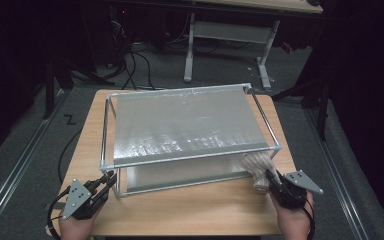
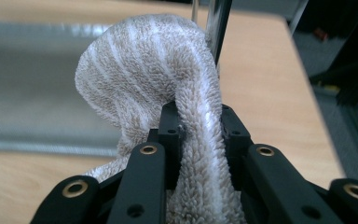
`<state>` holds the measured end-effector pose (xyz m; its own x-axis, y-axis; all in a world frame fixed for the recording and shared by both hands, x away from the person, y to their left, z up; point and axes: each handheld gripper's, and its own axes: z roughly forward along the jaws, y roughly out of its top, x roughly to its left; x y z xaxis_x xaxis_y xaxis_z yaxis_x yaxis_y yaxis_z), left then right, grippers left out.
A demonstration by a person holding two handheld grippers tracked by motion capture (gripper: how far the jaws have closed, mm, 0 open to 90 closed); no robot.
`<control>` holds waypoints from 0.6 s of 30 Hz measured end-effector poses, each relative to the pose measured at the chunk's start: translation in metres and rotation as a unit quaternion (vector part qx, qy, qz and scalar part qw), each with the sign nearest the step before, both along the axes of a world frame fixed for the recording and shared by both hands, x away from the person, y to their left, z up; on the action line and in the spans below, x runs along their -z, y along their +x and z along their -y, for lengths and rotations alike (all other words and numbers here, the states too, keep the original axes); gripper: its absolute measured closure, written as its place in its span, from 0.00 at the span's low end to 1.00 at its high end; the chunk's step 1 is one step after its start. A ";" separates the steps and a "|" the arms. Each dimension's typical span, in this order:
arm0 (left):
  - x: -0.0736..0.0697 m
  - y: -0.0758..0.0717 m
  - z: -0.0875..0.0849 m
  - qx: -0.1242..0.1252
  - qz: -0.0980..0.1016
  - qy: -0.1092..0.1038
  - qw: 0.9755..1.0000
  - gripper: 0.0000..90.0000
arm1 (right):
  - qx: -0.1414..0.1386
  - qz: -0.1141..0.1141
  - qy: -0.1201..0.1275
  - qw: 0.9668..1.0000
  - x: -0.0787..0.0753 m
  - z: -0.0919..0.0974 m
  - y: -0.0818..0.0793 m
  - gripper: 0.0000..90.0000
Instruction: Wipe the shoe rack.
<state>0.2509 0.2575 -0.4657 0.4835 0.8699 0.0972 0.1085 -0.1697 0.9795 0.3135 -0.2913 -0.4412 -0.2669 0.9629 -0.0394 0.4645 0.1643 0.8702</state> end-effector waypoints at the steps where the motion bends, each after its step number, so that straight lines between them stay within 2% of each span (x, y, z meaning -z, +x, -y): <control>1: 0.000 0.000 0.000 0.000 0.000 0.000 1.000 0.88 | 0.000 -0.012 -0.001 1.000 0.008 0.000 0.002 0.84; 5: 0.000 0.000 0.000 0.000 -0.001 0.000 1.000 0.88 | 0.000 -0.045 -0.001 0.999 0.025 0.001 0.004 0.84; 7: 0.000 0.000 -0.001 0.002 -0.001 0.000 1.000 0.88 | -0.001 -0.053 0.000 0.999 0.030 0.002 0.005 0.84; 11: -0.001 0.003 -0.003 -0.001 -0.004 -0.001 1.000 0.88 | -0.001 -0.057 0.004 0.998 0.032 0.004 0.007 0.84; 18: -0.005 0.012 -0.010 -0.021 -0.013 0.006 1.000 0.88 | -0.012 -0.056 0.005 0.998 0.031 -0.004 0.010 0.84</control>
<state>0.2632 0.2677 -0.4602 0.4495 0.8881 0.0963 0.1401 -0.1766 0.9743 0.3235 -0.2875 -0.4727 -0.2930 0.9561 0.0016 0.5556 0.1688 0.8141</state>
